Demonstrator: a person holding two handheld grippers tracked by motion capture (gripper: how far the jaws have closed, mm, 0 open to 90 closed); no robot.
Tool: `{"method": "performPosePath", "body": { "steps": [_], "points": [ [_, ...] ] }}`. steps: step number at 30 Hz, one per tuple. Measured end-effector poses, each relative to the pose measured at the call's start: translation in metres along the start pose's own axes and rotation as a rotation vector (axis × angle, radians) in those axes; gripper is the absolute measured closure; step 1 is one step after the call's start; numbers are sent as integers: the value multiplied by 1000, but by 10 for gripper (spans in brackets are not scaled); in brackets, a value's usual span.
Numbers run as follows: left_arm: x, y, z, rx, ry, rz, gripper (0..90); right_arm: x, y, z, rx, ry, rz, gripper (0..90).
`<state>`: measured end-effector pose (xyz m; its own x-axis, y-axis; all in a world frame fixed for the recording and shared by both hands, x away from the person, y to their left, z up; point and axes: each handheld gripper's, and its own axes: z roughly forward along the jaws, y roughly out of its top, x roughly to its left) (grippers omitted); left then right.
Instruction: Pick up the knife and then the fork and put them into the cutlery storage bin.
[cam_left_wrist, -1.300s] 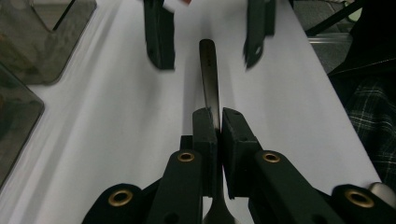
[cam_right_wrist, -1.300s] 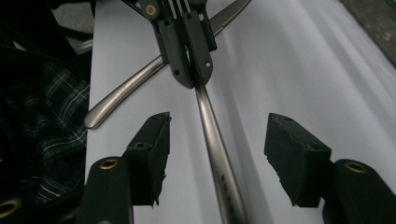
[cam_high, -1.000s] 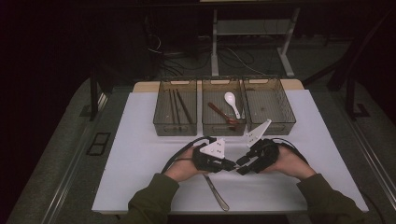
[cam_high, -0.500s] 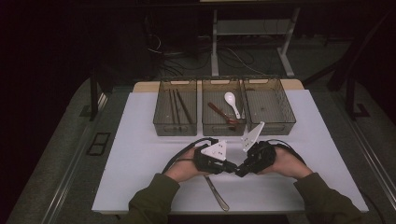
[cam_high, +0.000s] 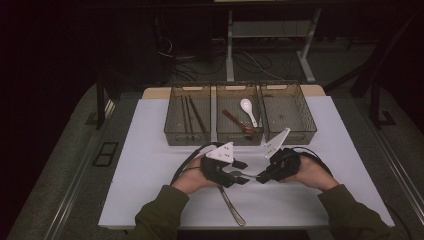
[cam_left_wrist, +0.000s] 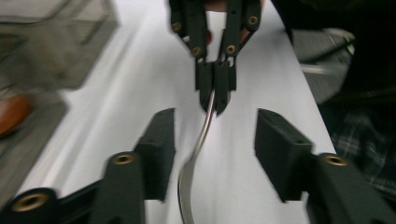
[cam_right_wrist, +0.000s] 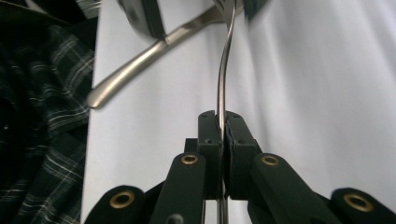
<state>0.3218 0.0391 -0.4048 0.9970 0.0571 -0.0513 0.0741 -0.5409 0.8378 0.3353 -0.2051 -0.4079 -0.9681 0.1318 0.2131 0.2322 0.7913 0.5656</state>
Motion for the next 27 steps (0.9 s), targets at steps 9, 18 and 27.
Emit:
{"method": "performPosePath", "body": {
  "steps": [9, 18, 27],
  "points": [
    [-8, -23, -41, -48, 161, -125, 354, -10, -18, -26, -38, -99, 66, 860],
    [-28, -52, -67, -61, 274, -217, 307, -25, -27, -64, -119, -226, 154, 860],
    [-42, -74, -86, -57, 326, -266, 270, -45, -29, -90, -188, -332, 285, 860]
  ]
}}
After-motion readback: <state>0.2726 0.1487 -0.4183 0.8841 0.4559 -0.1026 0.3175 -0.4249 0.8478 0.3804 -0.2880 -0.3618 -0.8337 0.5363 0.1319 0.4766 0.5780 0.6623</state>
